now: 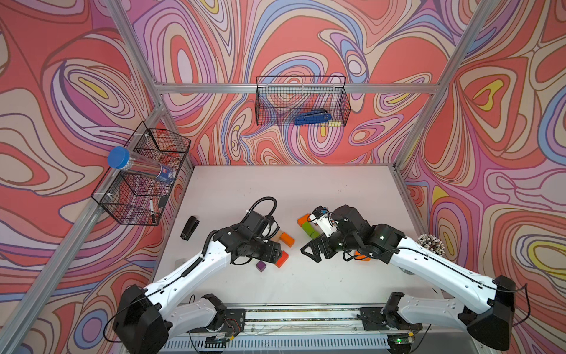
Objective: Assemble a heart with building blocks
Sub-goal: Assemble the building block at the center of the board.
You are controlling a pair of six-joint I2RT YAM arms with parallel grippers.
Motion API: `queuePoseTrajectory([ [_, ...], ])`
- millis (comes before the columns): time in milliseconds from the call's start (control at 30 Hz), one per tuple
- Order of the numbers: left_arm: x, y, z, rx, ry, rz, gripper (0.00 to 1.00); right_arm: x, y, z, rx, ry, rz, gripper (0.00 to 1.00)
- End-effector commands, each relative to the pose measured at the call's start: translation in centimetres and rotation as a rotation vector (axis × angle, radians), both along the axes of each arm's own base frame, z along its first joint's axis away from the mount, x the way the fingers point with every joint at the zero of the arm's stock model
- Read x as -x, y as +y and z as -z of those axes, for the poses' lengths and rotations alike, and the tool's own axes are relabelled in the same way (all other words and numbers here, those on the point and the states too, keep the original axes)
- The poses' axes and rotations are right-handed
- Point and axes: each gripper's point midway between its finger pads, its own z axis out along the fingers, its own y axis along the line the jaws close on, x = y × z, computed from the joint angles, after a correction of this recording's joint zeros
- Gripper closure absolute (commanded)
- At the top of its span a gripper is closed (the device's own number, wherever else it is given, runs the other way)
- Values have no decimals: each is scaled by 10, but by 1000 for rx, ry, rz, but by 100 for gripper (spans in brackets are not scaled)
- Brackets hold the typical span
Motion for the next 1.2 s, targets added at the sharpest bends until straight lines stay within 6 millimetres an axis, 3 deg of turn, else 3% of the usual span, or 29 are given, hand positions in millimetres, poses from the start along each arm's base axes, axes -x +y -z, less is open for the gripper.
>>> queuePoseTrajectory([
  [0,-5,-1,6,-76,-24,17,33,12,-10,1,-19,30,-28,2],
  [233,-9,-10,34,-176,10,79,43,22,-17,-6,-99,24,-36,2],
  [567,-17,-28,57,-211,10,180,40,23,-18,-6,-109,15,-35,2],
  [767,-21,-28,77,-265,37,197,38,22,-21,-7,-106,2,-23,2],
  [933,-23,-29,83,-275,32,201,49,21,-22,-5,-97,3,-15,3],
  [1167,-23,-34,87,-269,28,226,51,19,-24,-4,-88,-5,-2,4],
])
